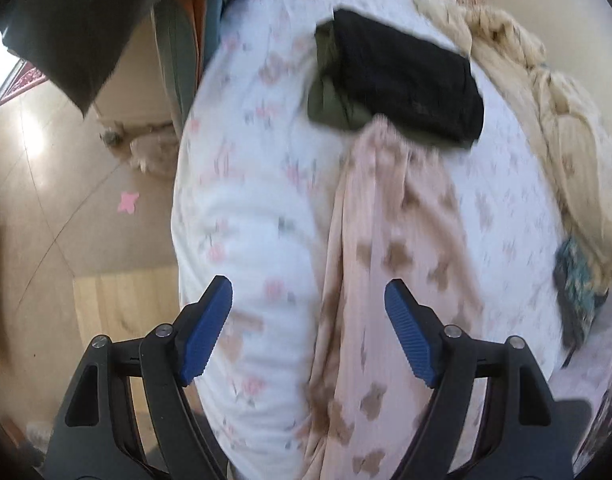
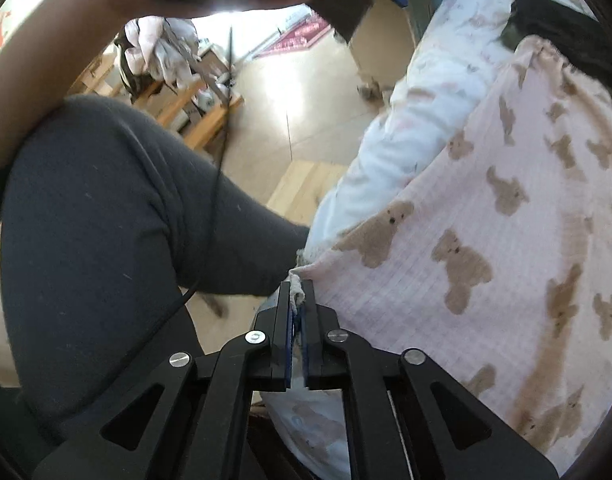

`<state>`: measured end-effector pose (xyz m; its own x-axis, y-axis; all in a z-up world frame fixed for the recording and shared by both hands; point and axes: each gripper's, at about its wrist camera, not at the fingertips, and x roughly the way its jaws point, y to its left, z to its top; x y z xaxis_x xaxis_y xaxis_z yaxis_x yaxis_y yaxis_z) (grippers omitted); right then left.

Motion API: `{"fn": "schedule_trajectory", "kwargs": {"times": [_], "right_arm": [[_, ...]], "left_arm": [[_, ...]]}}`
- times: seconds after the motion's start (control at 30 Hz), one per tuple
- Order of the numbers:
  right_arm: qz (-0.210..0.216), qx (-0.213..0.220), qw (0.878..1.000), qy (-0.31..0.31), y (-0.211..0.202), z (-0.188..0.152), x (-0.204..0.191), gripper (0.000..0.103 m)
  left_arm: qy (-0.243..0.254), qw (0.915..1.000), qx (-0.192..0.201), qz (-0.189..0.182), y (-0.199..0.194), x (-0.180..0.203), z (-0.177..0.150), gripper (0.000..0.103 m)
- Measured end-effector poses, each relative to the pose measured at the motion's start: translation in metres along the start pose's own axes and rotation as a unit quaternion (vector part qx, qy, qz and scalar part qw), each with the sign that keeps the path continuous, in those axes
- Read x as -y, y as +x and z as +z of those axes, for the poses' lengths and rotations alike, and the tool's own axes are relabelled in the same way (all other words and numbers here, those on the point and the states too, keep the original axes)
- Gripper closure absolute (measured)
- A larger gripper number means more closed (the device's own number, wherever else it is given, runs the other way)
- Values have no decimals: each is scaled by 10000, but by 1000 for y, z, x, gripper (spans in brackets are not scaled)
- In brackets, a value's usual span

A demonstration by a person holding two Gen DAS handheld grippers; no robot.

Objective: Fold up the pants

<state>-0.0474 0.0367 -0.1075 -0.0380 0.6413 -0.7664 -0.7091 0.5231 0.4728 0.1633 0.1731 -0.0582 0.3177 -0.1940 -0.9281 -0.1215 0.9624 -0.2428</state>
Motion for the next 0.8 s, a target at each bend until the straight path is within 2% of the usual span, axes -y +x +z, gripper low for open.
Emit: {"fn": "schedule_trajectory", "kwargs": {"times": [0.07,0.13,0.23,0.3,0.37,0.53,0.7,0.8], "right_arm": [[-34,-63,10000,-6,4,0,-2,96],[-31,3,10000,-25,0,1,-3,95],[195,100,9997,131,-12,6,-1,84],[296,268,9990,213,-23,6,1,50],[382,469,9976,349,-34,7,4,36],[630,712,9941,529,-60,11,7,36],[762,1215,9865,796,-109,12,24,27],[642,1511,9815,984,-141,10,45,24]], "left_arm": [[-45,9999,-132,52,8,-1,-11,27],[-125,9996,-260,-52,13,-1,-18,27],[-313,9992,-236,-113,7,-2,-20,27],[-387,9991,-99,-116,-2,3,-17,27],[-409,9991,124,-25,-10,8,-12,27],[-407,9988,282,27,-17,15,-17,27],[-194,9983,440,339,-22,17,-35,27],[-252,9984,369,341,-20,15,-46,27]]}}
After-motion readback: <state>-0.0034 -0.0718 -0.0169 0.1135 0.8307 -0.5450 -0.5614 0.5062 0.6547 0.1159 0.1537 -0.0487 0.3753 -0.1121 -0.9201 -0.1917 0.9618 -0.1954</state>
